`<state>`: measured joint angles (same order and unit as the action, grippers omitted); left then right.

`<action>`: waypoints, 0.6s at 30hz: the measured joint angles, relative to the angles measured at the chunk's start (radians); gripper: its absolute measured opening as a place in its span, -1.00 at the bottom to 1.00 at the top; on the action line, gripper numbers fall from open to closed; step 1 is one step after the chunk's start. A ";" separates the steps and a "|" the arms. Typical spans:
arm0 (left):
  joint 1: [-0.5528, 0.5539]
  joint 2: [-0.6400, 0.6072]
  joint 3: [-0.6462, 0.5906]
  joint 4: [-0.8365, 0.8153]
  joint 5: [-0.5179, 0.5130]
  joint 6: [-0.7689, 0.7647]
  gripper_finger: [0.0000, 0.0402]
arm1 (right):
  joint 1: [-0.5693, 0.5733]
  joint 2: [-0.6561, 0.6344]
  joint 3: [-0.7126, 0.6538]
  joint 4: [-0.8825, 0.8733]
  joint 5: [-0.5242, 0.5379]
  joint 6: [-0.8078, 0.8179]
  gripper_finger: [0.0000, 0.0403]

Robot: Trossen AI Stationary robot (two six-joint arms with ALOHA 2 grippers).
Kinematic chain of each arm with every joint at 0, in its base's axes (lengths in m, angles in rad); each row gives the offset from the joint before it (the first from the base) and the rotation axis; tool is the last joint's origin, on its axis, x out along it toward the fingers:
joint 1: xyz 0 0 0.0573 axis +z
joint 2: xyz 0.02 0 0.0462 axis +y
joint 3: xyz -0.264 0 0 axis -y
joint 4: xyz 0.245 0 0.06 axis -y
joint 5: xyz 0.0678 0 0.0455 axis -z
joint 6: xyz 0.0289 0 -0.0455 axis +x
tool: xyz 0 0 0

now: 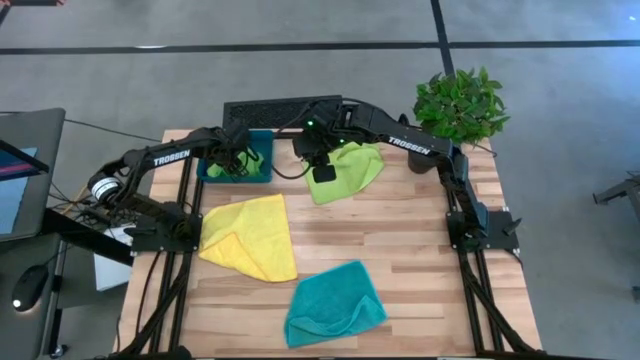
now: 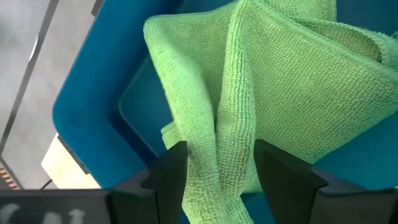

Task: Fold microfiber towels
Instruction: Put the green towel into the blue bin

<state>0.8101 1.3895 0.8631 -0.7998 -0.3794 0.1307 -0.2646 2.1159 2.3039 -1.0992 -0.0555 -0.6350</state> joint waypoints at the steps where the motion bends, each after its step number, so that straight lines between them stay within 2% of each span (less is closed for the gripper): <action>1: 0.000 0.000 0.000 0.000 0.000 0.000 -0.10 | 0.000 0.000 0.000 0.000 0.000 0.000 -0.20; 7: 0.000 0.017 -0.001 0.001 -0.003 -0.019 -0.09 | 0.000 0.000 0.000 0.000 0.000 0.000 -0.20; 15: -0.007 0.110 0.000 0.012 0.001 -0.034 -0.09 | 0.000 0.000 0.000 0.000 0.000 -0.001 -0.20; 18: -0.017 0.113 0.020 0.014 -0.002 -0.039 -0.14 | 0.000 0.000 0.000 -0.001 0.000 -0.001 -0.20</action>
<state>0.7931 1.5022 0.8830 -0.7860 -0.3819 0.0920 -0.2649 2.1160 2.3039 -1.0997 -0.0559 -0.6357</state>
